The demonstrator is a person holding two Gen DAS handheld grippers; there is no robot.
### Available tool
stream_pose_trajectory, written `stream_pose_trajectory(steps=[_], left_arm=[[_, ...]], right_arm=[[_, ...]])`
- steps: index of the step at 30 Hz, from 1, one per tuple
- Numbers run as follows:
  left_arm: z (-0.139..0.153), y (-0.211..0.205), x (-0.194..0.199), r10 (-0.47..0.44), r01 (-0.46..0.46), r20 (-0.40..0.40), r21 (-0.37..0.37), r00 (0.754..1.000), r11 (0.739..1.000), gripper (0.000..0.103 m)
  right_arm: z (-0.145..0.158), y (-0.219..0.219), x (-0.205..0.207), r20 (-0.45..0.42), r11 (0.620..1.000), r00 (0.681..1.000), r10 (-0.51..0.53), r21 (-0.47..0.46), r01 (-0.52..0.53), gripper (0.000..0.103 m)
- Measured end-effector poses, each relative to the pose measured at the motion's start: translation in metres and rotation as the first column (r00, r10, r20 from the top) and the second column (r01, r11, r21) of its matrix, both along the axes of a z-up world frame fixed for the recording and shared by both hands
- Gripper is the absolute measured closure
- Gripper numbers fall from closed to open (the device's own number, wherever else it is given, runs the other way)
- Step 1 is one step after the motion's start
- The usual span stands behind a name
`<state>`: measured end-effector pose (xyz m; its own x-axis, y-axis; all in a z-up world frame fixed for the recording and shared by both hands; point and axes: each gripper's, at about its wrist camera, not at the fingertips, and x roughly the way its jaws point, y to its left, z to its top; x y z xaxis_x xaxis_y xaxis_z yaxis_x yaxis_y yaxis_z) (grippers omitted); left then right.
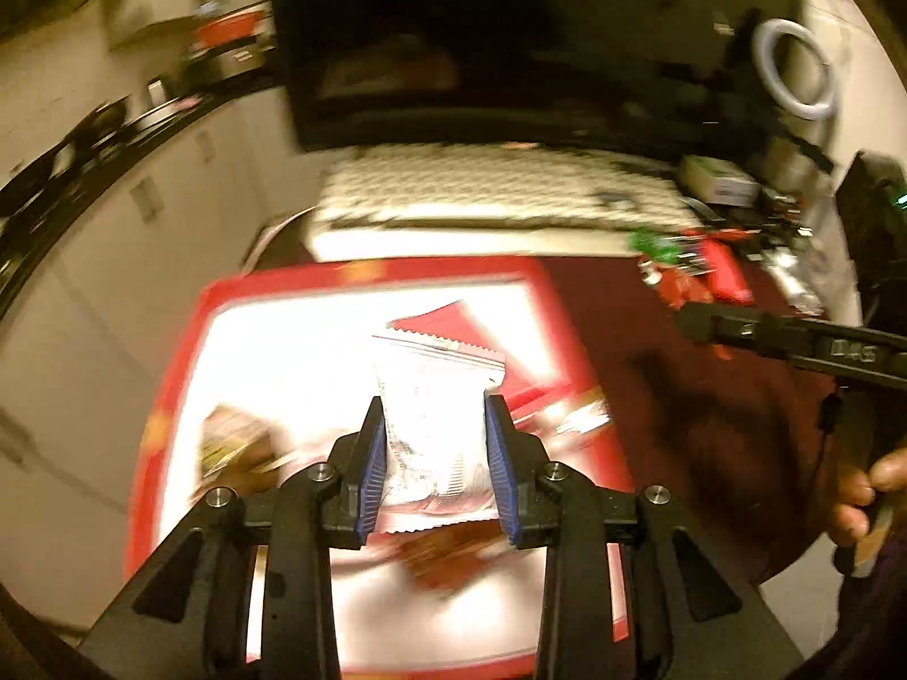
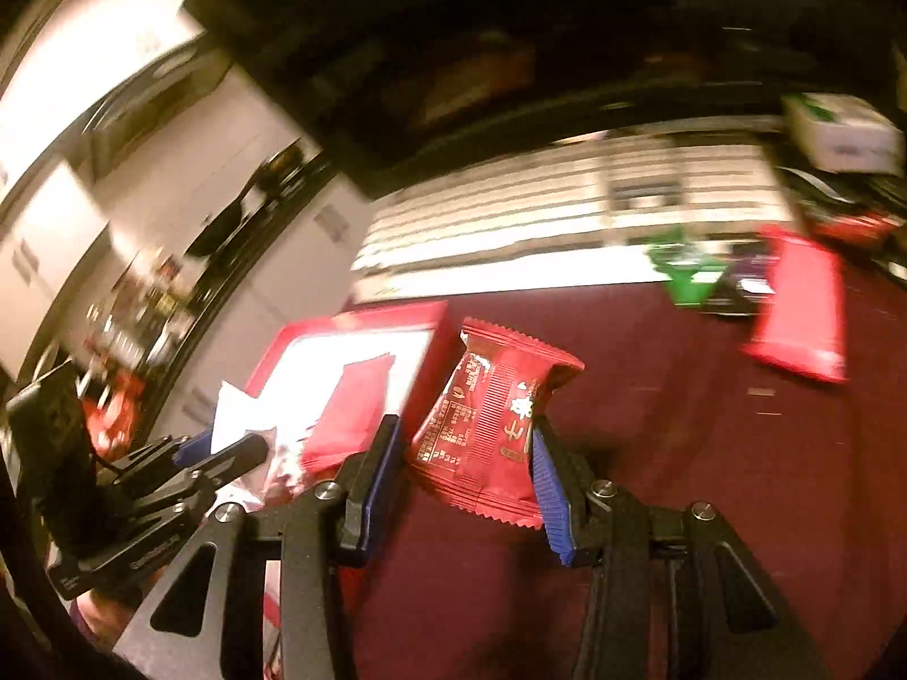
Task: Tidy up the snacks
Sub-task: 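Carry the white and red packets over the tray and release both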
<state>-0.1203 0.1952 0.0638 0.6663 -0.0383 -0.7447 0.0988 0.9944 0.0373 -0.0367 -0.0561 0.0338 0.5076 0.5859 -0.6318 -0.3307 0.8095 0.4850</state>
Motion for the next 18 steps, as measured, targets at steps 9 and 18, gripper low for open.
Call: stream_pose_trajectory(steps=[9,18], left_arm=[[-0.016,0.058,0.0,0.117,-0.117,-0.01,-0.005,0.993,0.993,0.073],[-0.005,0.055,0.004,0.163,-0.165,0.032,0.061,0.986,0.984,0.055]], right_arm=[[-0.005,0.127,-0.006,0.026,0.979,0.981,0.19,-0.079,-0.187,0.058],[-0.003,0.154,0.005,0.043,0.982,0.983,0.18,-0.067,-0.177,0.05]])
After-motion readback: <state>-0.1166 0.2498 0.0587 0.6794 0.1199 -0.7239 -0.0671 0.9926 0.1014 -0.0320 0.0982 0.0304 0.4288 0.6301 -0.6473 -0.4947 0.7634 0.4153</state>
